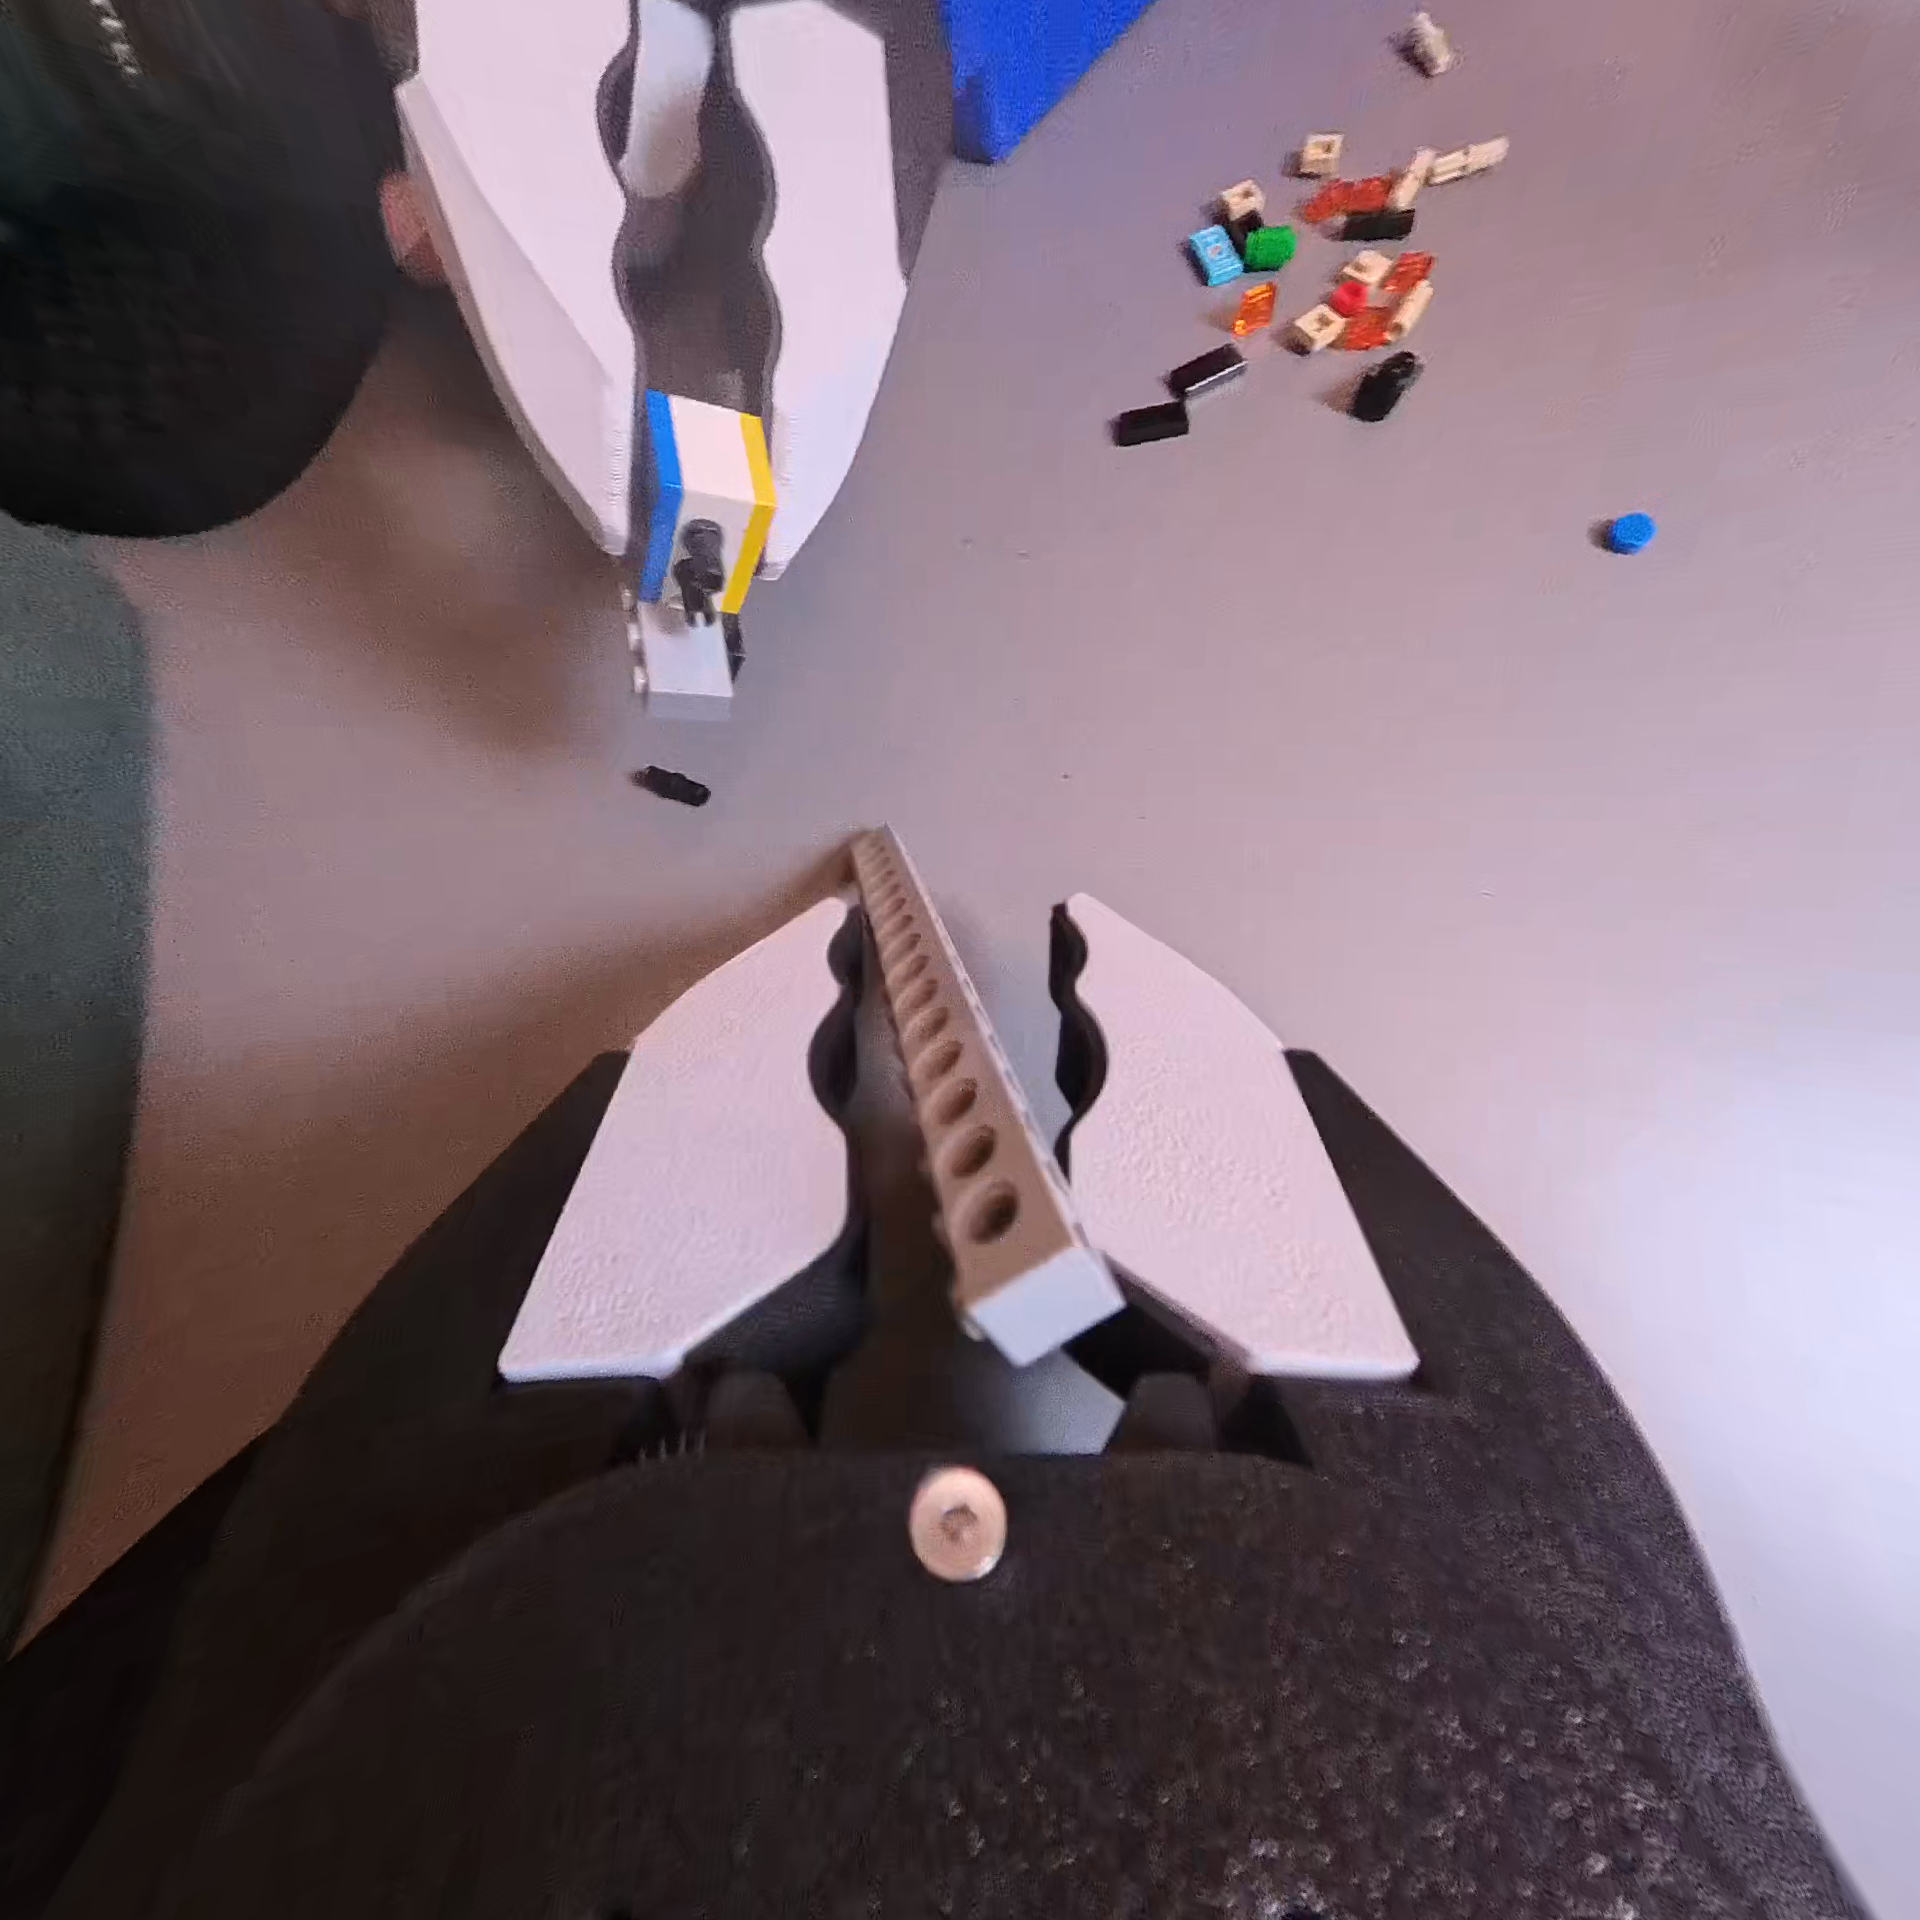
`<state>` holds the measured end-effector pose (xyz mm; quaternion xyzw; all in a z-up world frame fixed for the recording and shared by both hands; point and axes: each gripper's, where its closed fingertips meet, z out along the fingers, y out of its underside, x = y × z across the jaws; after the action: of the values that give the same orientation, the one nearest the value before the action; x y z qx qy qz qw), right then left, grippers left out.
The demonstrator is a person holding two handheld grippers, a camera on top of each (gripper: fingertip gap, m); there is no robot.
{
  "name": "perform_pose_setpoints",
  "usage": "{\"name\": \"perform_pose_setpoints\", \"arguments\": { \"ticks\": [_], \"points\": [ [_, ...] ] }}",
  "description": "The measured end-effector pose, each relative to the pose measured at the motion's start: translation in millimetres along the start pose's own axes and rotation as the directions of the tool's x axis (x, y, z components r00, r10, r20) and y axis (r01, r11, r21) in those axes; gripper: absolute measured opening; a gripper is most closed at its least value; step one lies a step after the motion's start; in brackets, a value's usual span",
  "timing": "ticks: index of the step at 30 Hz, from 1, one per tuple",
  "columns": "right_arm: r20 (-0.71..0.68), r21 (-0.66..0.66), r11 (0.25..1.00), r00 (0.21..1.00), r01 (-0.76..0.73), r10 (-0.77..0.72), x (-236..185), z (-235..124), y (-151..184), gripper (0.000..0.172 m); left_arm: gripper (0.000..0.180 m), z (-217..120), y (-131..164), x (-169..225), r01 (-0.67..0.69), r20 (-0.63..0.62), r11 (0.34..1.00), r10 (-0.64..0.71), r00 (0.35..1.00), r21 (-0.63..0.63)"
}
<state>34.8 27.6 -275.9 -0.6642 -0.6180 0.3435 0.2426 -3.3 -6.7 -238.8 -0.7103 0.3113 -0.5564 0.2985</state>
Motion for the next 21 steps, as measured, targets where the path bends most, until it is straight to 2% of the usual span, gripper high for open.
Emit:
{"name": "perform_pose_setpoints", "arguments": {
  "ticks": [3,6,7,10,13,18,21],
  "points": [
    [-0.148,0.059,0.998,0.989,-0.022,0.031,31,-22,-8,0.047,0.017,0,0,0,0.021,-0.016,1.000,-0.021,1.000,0.008],
    [-0.296,0.117,0.992,0.955,0.055,-0.018,47,-47,-23,0.050,0.017,0,-3,0,0.030,-0.023,0.999,-0.029,0.999,0.027],
    [-0.270,0.158,0.984,0.962,0.080,-0.034,37,-50,-32,0.048,0.017,0,-5,1,0.028,-0.026,0.999,-0.027,0.999,0.037],
    [-0.003,0.311,0.949,0.999,0.051,-0.053,-16,-43,-57,0.034,0.017,1,-10,6,-0.019,-0.035,0.998,0.021,0.999,0.057],
    [0.154,0.352,0.936,0.987,-0.017,-0.040,-45,-29,-65,0.023,0.017,3,-13,13,-0.112,-0.014,0.992,0.113,0.993,0.062],
    [0.165,0.361,0.932,0.985,-0.022,-0.041,-51,-14,-66,0.007,0.017,6,-16,21,-0.248,0.034,0.968,0.246,0.969,0.043],
    [0.170,0.378,0.926,0.984,-0.013,-0.055,-52,-16,-67,0.004,0.017,6,-18,24,-0.301,0.052,0.952,0.299,0.953,0.046]
  ]
}}
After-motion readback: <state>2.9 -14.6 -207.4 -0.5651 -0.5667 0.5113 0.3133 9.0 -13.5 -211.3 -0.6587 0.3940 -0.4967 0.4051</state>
